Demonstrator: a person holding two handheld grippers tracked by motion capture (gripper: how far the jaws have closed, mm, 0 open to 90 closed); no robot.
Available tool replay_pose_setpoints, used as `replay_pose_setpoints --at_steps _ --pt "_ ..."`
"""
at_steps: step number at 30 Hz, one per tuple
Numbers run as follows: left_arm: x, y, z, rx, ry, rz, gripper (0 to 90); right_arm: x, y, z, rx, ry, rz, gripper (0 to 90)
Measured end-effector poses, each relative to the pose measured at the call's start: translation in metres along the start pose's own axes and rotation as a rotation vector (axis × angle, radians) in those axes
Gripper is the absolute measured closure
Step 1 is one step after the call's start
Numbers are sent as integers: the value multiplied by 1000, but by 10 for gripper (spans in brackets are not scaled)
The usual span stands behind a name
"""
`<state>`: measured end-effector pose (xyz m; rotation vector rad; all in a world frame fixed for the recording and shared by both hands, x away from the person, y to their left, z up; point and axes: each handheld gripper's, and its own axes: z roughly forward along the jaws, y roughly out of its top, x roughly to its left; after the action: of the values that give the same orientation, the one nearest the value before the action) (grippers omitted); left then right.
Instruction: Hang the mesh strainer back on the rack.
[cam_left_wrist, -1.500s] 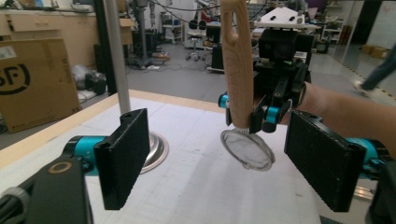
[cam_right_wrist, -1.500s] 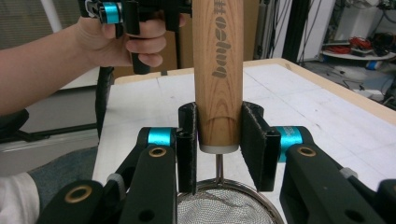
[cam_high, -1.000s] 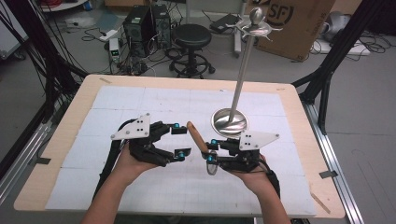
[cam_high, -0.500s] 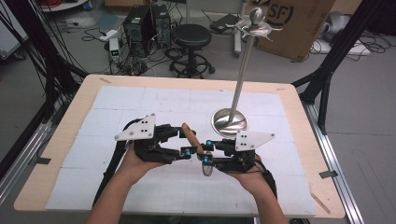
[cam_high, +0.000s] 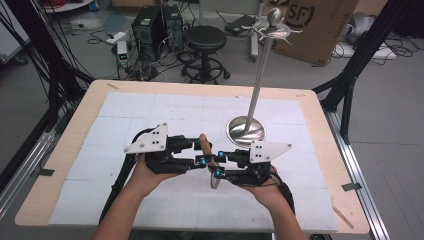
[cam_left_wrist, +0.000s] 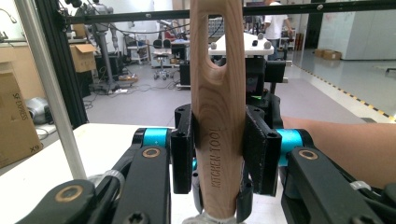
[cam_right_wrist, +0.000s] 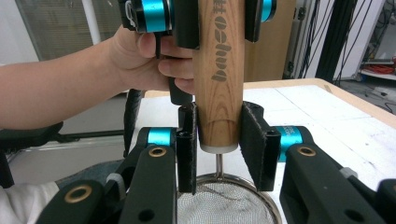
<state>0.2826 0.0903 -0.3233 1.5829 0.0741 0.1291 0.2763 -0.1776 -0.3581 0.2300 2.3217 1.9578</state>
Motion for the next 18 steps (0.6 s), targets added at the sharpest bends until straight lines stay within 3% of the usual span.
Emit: replay_pose_setpoints --at_steps 15,18 --pt "-1 1 1 23 20 3 681 0 0 5 13 -16 -8 677" --pt "0 1 1 29 28 4 681 0 -1 5 11 -39 9 611"
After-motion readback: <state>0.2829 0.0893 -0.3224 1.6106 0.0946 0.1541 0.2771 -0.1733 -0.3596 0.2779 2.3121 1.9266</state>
